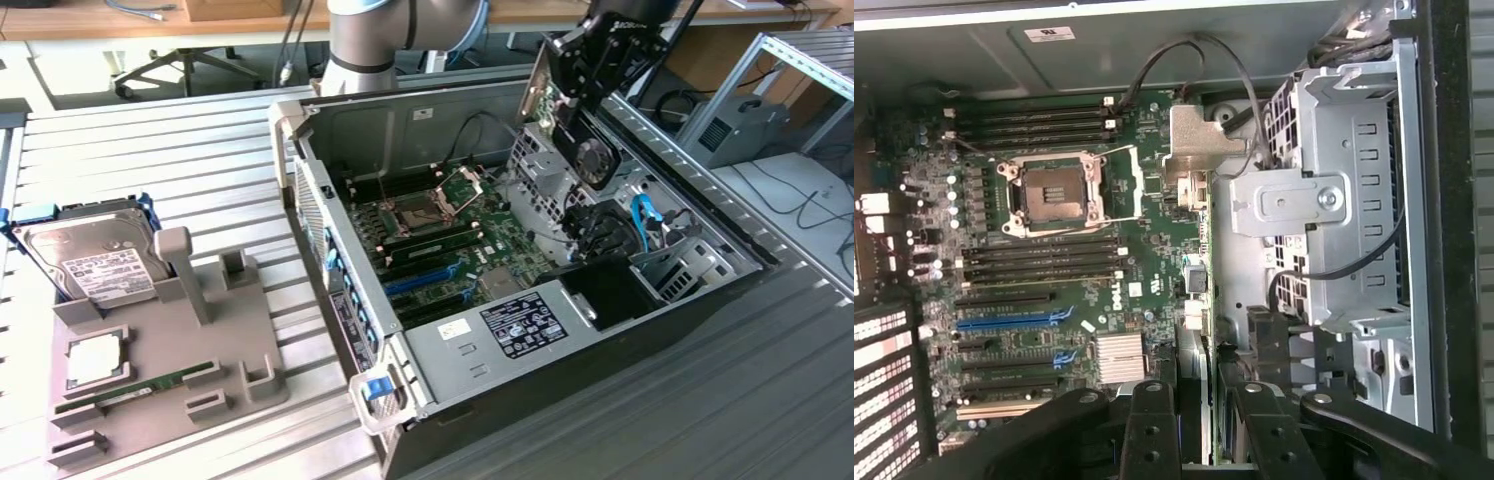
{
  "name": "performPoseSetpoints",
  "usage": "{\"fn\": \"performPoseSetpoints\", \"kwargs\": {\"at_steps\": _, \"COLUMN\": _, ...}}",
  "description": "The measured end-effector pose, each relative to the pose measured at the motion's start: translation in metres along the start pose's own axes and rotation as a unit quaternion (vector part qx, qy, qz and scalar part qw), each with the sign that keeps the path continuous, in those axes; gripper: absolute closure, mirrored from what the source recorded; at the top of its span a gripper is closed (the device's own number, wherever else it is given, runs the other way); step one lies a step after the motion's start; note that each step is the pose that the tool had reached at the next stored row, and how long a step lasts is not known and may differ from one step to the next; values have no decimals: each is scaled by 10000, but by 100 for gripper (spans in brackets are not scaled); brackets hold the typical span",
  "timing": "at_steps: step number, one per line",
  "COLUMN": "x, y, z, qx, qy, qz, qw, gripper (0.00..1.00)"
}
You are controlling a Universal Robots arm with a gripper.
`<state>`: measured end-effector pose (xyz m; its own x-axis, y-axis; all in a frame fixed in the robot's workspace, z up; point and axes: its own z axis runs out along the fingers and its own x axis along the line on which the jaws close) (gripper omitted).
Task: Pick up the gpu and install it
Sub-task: 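Pick up the gpu and move the gpu toward the slot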
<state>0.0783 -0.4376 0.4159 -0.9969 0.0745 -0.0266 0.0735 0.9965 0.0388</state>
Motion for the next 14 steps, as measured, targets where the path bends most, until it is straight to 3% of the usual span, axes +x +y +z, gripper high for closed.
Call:
{"fn": "performPoseSetpoints", "kwargs": {"at_steps": 7, "x": -50, "y": 20, "z": 9, "qx": 0, "qy": 0, "qz": 0, "qw": 10000, "gripper": 73}}
{"fn": "performPoseSetpoints", "kwargs": {"at_steps": 14, "x": 46, "y": 13, "z": 32, "qx": -1, "qy": 0, "qz": 0, "qw": 10000, "gripper": 73}}
